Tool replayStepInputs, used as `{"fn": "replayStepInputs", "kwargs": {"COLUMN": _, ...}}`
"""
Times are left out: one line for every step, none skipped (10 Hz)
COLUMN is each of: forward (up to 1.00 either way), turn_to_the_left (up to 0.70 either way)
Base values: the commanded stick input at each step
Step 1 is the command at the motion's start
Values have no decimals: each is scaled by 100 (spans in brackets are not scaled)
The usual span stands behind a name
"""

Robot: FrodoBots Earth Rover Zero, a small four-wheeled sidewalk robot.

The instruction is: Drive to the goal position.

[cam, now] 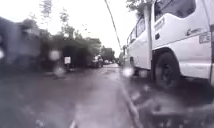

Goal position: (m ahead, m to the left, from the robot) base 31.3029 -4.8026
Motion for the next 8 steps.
{"fn": "replayStepInputs", "kwargs": {"forward": 100, "turn_to_the_left": 0}}
{"fn": "replayStepInputs", "kwargs": {"forward": 100, "turn_to_the_left": 0}}
{"fn": "replayStepInputs", "kwargs": {"forward": 100, "turn_to_the_left": 0}}
{"fn": "replayStepInputs", "kwargs": {"forward": 100, "turn_to_the_left": 0}}
{"fn": "replayStepInputs", "kwargs": {"forward": 100, "turn_to_the_left": 0}}
{"fn": "replayStepInputs", "kwargs": {"forward": 100, "turn_to_the_left": 0}}
{"fn": "replayStepInputs", "kwargs": {"forward": 100, "turn_to_the_left": 0}}
{"fn": "replayStepInputs", "kwargs": {"forward": 100, "turn_to_the_left": 0}}
